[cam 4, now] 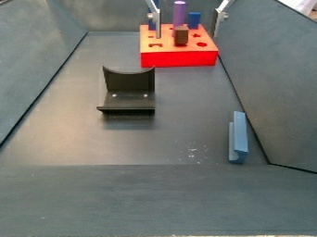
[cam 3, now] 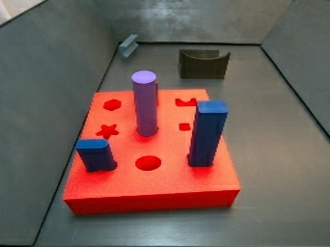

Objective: Pick up the arch object. Move up. Place the arch object on the fixture. Regrasp the arch object. Rotate the arch object. Move to above the board. Insert the arch object.
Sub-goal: Pick up the arch object.

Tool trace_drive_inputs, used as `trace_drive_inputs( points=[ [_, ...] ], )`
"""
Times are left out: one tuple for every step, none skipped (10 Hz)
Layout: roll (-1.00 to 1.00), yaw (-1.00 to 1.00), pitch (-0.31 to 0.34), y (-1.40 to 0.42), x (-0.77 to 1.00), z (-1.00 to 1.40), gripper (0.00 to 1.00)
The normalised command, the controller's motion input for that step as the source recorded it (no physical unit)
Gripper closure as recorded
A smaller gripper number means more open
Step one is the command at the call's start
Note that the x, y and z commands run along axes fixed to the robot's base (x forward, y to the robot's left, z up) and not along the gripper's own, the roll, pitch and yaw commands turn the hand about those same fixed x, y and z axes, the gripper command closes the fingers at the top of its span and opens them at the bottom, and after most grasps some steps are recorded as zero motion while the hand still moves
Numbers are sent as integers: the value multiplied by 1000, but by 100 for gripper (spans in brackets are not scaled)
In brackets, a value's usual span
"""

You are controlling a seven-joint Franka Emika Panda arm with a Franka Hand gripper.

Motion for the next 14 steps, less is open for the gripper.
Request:
trace_drive_inputs(
  points=[
    [0,-137,-77,49,-263,0,0],
    [-131,-366,-110,389,-394,-120,0],
    [-107,-300,-96,480,-454,-183,0],
    [-167,-177,-130,563,-451,-203,0],
    [-183,-231,-126,511,-406,-283,0],
    [-113,-511,-77,309,-254,-406,0],
    [0,-657,-11,303,-329,-537,0],
    [0,-689,-3,286,-340,-557,0],
    [0,-646,0,323,-351,-574,0],
    [-1,-497,0,457,-337,-677,0],
    [-44,-206,-39,689,-240,-800,0],
    [-69,0,0,654,0,-803,0],
    [-164,0,0,437,91,-800,0],
    [-269,-114,0,251,0,-660,0]
  ],
)
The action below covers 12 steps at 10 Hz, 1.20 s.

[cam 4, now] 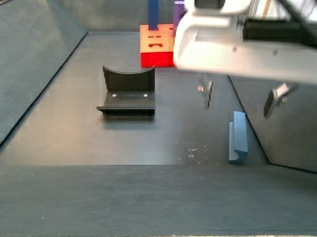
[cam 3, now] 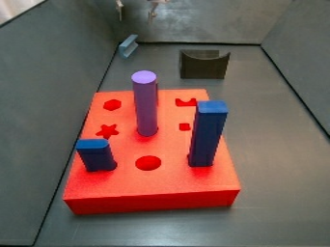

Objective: Pick up the arch object. Move up. Place the arch object on the fixture. Regrasp the arch object. Rotate the arch object. Move to above the board. Insert the arch object.
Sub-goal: Pick up the arch object.

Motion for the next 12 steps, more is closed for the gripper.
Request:
trace_drive_inputs(
  points=[
    [-246,-194,0,169,-46,-703,0],
    [-294,-317,0,154,-203,-600,0],
    [-351,-220,0,149,-151,-503,0],
    [-330,-137,0,223,-137,-546,0],
    [-183,-54,-3,100,-234,-820,0],
    [-46,0,-3,0,-17,-894,0],
    [-63,0,-3,0,0,-951,0],
    [-66,0,-56,0,-97,-789,0],
    [-19,0,-21,23,-43,-546,0],
    [-73,0,-9,74,-17,-709,0],
    [-127,9,-26,0,0,-889,0],
    [-103,0,0,0,91,-940,0]
  ],
)
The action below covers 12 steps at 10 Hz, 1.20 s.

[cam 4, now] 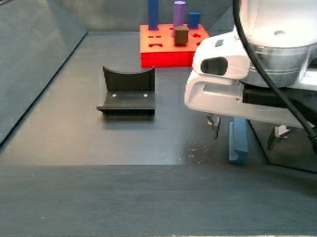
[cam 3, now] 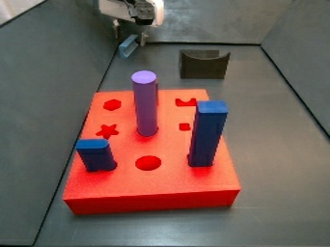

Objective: Pick up the arch object. Move up. Place the arch object on the fixture. Regrasp the arch object. Rotate the arch object. Move to above the board. Insert the arch object.
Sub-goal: Pick up the arch object.

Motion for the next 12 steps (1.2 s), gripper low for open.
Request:
trace_drive_inputs(
  points=[
    [-117,0,0,0,69,-809,0],
    [-136,0,0,23,0,-654,0],
    [-144,0,0,0,131,-806,0],
    [-104,0,59,0,349,-854,0],
    [-93,-20,113,0,417,-771,0],
    [-91,-14,106,0,340,-680,0],
    [-111,-37,131,0,471,-717,0],
    [-96,-49,124,0,354,-614,0],
    [-86,-83,93,0,174,-477,0],
    [-1,-120,0,131,-189,-251,0],
    [-37,-134,-13,146,-274,-69,0],
    [-126,-157,-151,146,-434,0,0]
  ],
)
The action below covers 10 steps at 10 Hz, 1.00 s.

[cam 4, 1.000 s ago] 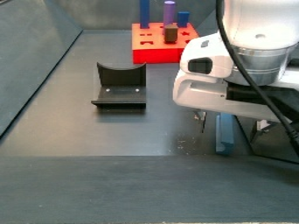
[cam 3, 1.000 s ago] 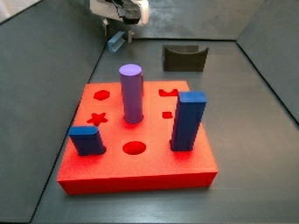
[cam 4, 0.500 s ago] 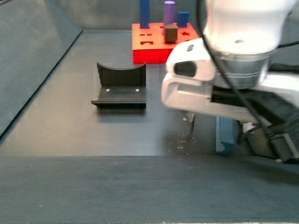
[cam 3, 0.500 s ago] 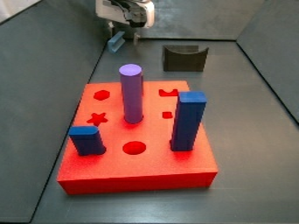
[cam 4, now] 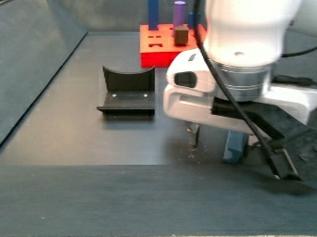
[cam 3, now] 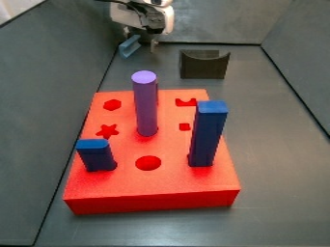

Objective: Pick up the arch object. Move up. Place the arch object on the fixture. Regrasp the arch object. Rotate the arch object. Move to above the board. Insert the arch object.
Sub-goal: Pick up the arch object.

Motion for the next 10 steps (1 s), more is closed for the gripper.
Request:
trace_drive_inputs(
  points=[
    [0,97,-77,-14,-186,0,0],
    [-7,63,-76,0,-117,-9,0],
    [0,0,0,0,0,0,0],
    [0,0,0,0,0,0,100],
    [0,0,0,0,0,0,100],
    [0,0,0,0,0,0,100],
    [0,0,0,0,0,0,100],
    [0,0,0,0,0,0,100],
    [0,0,0,0,0,0,100],
    [0,0,0,0,0,0,100]
  ],
)
